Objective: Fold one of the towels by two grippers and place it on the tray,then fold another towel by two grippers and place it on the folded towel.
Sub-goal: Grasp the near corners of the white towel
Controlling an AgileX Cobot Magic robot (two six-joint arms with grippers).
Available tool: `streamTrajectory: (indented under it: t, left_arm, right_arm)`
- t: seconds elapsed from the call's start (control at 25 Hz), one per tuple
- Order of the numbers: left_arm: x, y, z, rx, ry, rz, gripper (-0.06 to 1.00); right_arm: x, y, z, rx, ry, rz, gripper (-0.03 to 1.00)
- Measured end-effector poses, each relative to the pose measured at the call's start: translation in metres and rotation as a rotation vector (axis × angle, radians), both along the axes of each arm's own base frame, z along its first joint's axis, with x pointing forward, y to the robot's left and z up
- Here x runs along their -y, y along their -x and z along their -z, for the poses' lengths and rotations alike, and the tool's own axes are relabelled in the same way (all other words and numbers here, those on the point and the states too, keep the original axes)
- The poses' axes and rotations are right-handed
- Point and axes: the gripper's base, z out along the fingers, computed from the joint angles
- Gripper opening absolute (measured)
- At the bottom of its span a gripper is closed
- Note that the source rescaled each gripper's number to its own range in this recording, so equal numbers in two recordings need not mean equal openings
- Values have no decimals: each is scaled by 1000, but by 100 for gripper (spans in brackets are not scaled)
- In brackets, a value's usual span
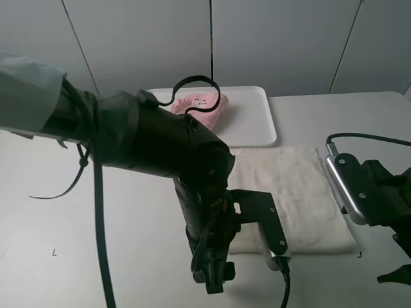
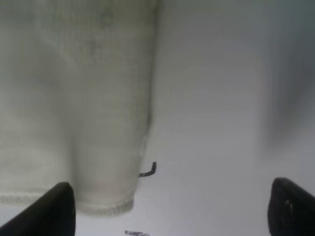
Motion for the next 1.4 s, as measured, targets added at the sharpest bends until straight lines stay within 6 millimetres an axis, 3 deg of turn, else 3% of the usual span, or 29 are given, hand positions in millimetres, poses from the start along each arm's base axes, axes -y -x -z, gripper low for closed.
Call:
streamTrajectory:
  t: [0.64,1.4]
  left_arm:
    - [2,-1,14,-11,-25,3,100]
    - [2,-1,13,-12,-26,3,100]
  right_arm:
    - [-2,-1,2,9,1,-29,100]
    - [-5,-21,48,-99,62,-33,100]
